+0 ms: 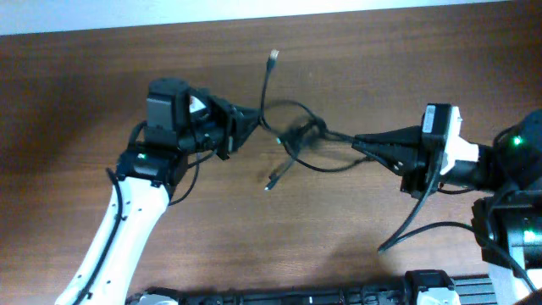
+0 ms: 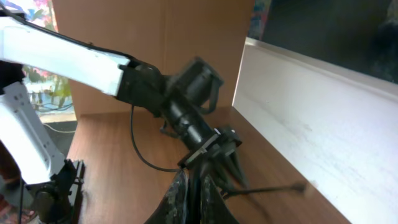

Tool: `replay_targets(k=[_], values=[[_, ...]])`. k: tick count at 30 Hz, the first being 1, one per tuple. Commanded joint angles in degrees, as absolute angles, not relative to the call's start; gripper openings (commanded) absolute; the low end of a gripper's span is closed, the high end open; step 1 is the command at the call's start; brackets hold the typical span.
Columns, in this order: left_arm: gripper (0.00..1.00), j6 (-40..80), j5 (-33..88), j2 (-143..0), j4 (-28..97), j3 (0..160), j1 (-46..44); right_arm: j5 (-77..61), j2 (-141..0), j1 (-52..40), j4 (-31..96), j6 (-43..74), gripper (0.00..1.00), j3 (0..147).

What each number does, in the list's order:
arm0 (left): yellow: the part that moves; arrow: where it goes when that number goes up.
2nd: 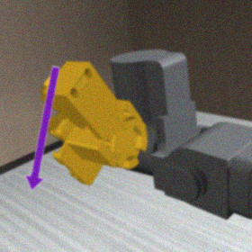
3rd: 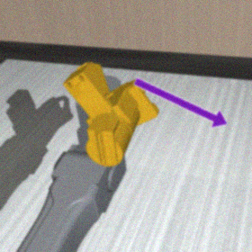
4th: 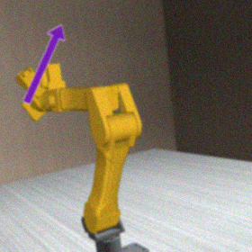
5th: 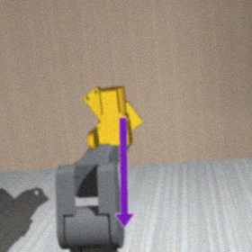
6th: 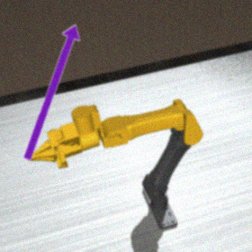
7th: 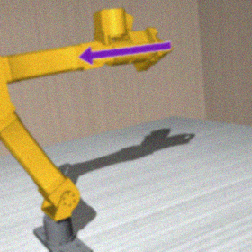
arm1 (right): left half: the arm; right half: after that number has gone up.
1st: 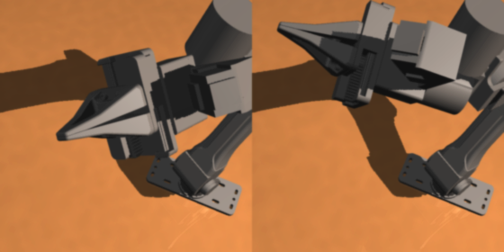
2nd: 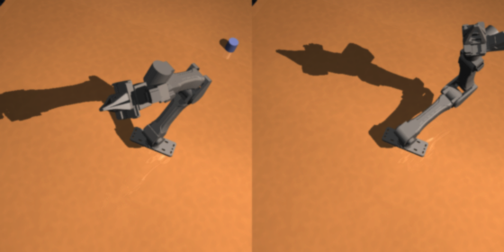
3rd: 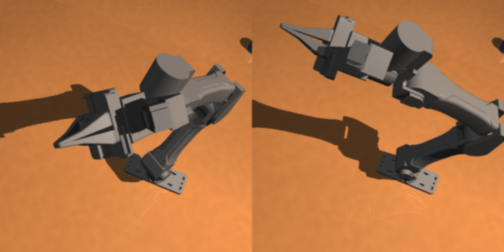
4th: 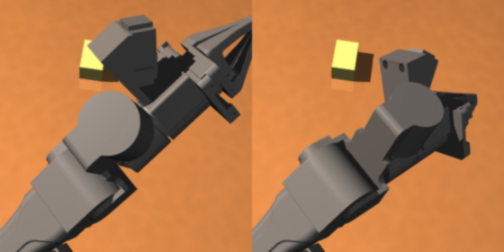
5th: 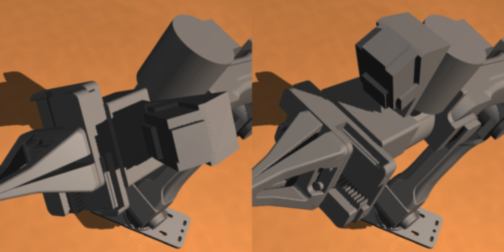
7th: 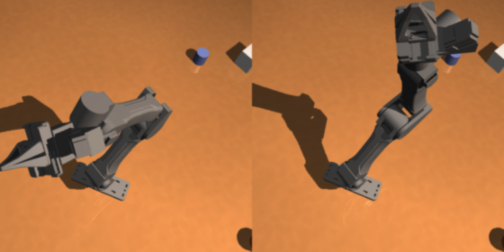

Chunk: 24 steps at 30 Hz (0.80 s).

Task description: Untangle cables

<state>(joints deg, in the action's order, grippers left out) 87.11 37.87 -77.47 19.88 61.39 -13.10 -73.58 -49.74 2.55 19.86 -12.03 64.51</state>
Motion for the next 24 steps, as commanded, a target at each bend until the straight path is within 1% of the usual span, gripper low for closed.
replay_targets(k=[1,2,6,7,10,12,13,17,19,24], values=[[0.95,81.56,35.05,-78.00,15.75,61.23,-11.55,-75.79,-48.36,2.72,19.44,-11.29,0.04,65.91],[0.99,72.38,38.15,-78.00,10.96,61.23,-11.55,-75.81,-48.36,2.72,19.44,-11.29,0.04,65.91],[0.99,55.13,48.23,-78.00,1.78,61.23,-11.55,-75.81,-48.36,2.72,19.42,-11.29,0.04,65.91],[0.99,49.12,51.29,-78.00,-0.73,61.23,-11.55,-75.83,-48.36,2.72,19.42,-11.29,0.04,65.91],[0.99,34.85,58.04,-78.00,-3.86,61.23,-11.62,-76.27,-48.36,2.70,19.40,-11.29,0.04,65.91],[0.99,22.13,62.35,-78.00,-2.94,61.23,-11.62,-77.67,-48.36,2.70,19.03,-11.29,0.04,65.91],[0.99,17.39,62.67,-78.00,-1.43,61.23,-11.62,-78.22,-48.36,2.70,18.81,-11.29,0.04,65.91],[0.99,2.42,63.05,-78.00,3.95,61.23,-12.10,-82.21,-48.36,2.66,17.30,-11.22,0.04,65.91],[0.99,-2.39,64.49,-78.00,5.32,61.23,-13.13,-82.35,-48.36,2.66,15.88,-9.56,0.04,65.91],[0.99,-18.48,64.40,-78.00,8.64,61.23,-19.46,-82.39,-48.36,2.66,11.92,-6.28,0.04,65.91]])
